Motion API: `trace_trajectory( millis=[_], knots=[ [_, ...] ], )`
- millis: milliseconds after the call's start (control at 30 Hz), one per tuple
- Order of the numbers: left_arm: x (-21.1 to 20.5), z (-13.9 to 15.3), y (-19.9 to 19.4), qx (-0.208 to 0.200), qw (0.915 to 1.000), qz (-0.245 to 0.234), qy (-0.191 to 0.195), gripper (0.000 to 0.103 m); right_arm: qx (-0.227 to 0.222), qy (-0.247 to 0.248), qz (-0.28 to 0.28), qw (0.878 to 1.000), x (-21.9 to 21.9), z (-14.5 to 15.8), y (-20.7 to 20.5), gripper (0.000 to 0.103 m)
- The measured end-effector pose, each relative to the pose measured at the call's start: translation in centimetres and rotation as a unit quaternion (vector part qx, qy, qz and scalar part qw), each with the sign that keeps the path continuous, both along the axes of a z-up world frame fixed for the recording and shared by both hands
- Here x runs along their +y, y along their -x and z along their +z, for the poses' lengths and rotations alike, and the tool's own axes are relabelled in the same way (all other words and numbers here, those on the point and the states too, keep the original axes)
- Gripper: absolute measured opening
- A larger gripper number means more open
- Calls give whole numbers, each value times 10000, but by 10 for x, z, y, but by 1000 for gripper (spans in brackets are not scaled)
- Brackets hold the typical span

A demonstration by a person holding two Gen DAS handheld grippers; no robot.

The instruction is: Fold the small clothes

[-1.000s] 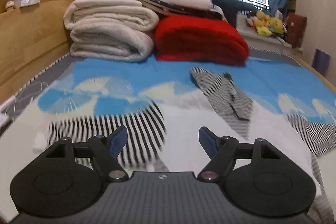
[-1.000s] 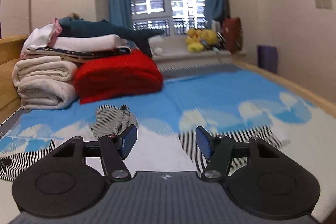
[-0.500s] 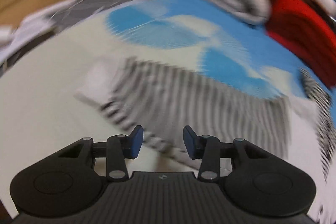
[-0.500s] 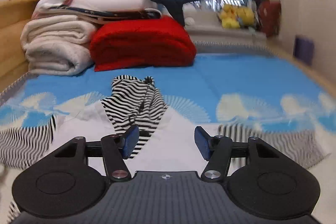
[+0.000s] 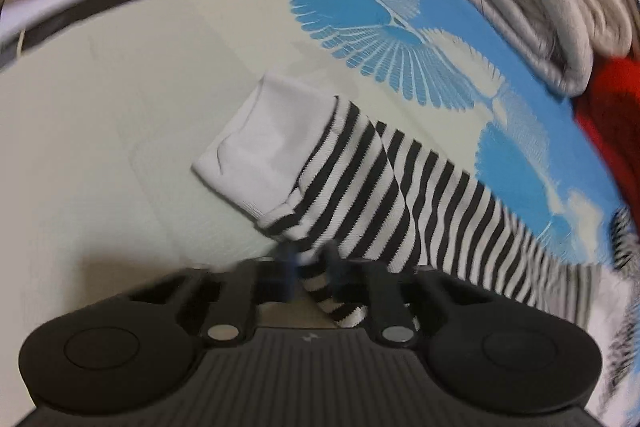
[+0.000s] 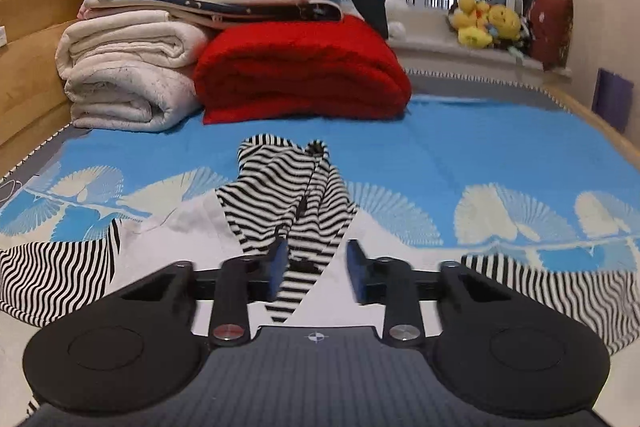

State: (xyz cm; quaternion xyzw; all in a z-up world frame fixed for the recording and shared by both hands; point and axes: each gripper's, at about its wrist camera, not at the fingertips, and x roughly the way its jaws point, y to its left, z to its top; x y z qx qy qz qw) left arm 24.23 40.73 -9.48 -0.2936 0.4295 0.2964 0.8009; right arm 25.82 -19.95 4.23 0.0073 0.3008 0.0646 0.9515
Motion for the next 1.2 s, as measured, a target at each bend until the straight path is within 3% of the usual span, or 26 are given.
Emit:
trace_trajectory(
  millis=[67, 133, 233, 333, 400, 467, 567, 600, 633, 667, 733, 833, 900, 933, 1033, 1133, 1200],
  knots=[
    [-13, 9, -7, 72, 9993, -105, -341, 5, 96, -12, -30, 9999, -3, -3, 1, 23],
    [-32, 31, -12, -117, 9972, -300, -675, 5, 229, 6, -82, 9997, -6, -7, 2, 22],
    [-73, 71, -18, -719, 9904, -748, -915, 4, 431, -77, -186, 9989, -15, -11, 4, 22],
    [-134, 111, -19, -1482, 9740, -1514, -802, 4, 566, -159, -294, 9978, -24, -17, 6, 22],
    [-184, 133, -16, -1973, 9530, -2214, -623, 4, 719, -218, -423, 9963, -31, -21, 6, 19],
    [-233, 142, -16, -2290, 9250, -3032, -101, 5, 863, -398, -507, 9942, -36, -25, 5, 18],
    [-294, 141, -23, -2243, 8745, -4226, 796, 12, 973, -530, -544, 9924, -41, -29, 4, 18],
    [-304, 141, -23, -2238, 8668, -4388, 774, 21, 990, -520, -548, 9922, -41, -30, 4, 18],
    [-311, 141, -23, -2228, 8668, -4417, 624, 37, 1011, -520, -559, 9919, -42, -32, 3, 18],
    [-312, 140, -25, -2172, 8746, -4314, 425, 44, 1041, -543, -577, 9914, -44, -34, 2, 18],
    [-303, 132, -32, -1966, 8953, -3984, 316, 46, 1142, -672, -627, 9892, -49, -40, -1, 19],
    [-281, 114, -49, -1109, 9382, -3276, -91, 46, 1346, -907, -673, 9844, -54, -53, -6, 19],
    [-267, 99, -57, -522, 9566, -2837, -407, 46, 1493, -1083, -652, 9807, -55, -63, -10, 19],
    [-258, 94, -59, -376, 9627, -2655, -363, 46, 1561, -1154, -638, 9789, -55, -67, -12, 19],
    [-233, 84, -67, -330, 9729, -2286, 63, 46, 1875, -1445, -636, 9695, -53, -82, -21, 22],
    [-230, 84, -68, -273, 9734, -2275, -80, 46, 2110, -1465, -744, 9636, -50, -100, -31, 25],
    [-230, 82, -68, -234, 9720, -2337, -118, 46, 2401, -1628, -884, 9529, -52, -115, -39, 25]
  ],
)
